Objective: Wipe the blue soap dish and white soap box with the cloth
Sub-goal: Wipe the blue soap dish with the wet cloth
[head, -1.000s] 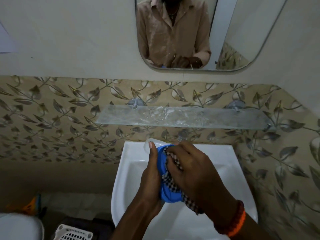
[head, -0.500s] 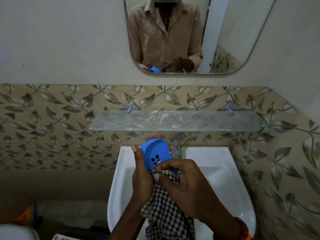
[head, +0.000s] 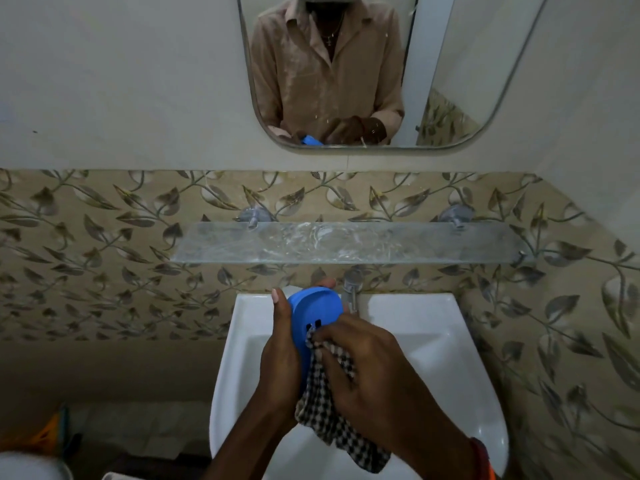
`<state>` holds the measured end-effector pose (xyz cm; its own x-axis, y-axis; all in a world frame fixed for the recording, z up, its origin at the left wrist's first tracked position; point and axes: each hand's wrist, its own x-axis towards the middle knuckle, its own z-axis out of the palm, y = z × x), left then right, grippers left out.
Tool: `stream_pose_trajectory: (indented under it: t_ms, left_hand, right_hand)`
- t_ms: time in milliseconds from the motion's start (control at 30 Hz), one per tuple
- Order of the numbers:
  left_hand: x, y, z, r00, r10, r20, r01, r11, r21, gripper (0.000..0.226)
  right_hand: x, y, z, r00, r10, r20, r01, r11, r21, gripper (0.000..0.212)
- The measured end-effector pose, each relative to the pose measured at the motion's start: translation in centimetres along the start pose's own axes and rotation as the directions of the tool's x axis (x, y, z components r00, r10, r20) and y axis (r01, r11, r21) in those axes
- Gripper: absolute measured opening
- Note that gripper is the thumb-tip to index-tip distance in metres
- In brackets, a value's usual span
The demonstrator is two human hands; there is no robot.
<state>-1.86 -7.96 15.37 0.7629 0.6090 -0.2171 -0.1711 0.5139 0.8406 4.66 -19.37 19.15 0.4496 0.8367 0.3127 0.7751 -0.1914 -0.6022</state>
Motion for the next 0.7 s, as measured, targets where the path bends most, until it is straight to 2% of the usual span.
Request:
stream_pose_trajectory:
  t_ms: [133,200,267,333,433,567,633,700]
  left_hand:
    - [0.2,-0.4,-0.3,1.0,0.013,0.012,-0.013,1.0,-0.009,0.087]
    - [0.2,-0.7,-0.1,1.0,0.022,0.011,-0.022,1.0,0.013,0.085]
    - [0.2,-1.0,0.1,1.0,0.005,0.005,-0.005,0.999,0.032,0.073]
    - [0.3,-1.1,0.0,1.0,-0.004,0.006,0.004,0.997,0.076,0.063]
    - [0.9,-0.8,0.3,1.0,0.024,-0.017,-0.02,0.981,0.193,0.068]
    - [1.2,-1.0,0.5,0.998,0.021,0.055,-0.037,0.949,0.312,0.08]
    - [1.5,-0.1,0.5,0.992,0.031,0.122,-0.075,0.922,0.379,0.074]
    - [2.4,1.4,0.3,0.977,0.121,0.175,-0.184,0.893,0.41,0.071]
  right_hand:
    - [-0.2,0.7,-0.8,0.984,-0.055,0.167,0.047,0.997,0.053,0.018]
    - [0.2,1.0,-0.9,0.997,-0.045,0.07,0.044,0.999,0.023,0.018]
    - [1.0,1.2,-1.1,0.999,0.025,-0.036,-0.025,1.0,-0.015,0.018]
    - [1.2,1.2,-1.0,0.998,0.066,-0.017,-0.067,0.996,-0.059,0.018]
    - [0.0,1.0,-0.7,0.993,0.082,0.083,-0.079,0.996,-0.036,0.017]
    - [-0.6,2.8,-3.2,0.952,0.303,0.045,-0.306,0.931,0.2,0.008]
    - [-1.2,3.9,-4.8,0.911,0.412,0.031,-0.394,0.842,0.368,0.012]
    - [-2.1,4.5,-6.1,0.869,0.492,0.05,-0.438,0.718,0.541,0.012]
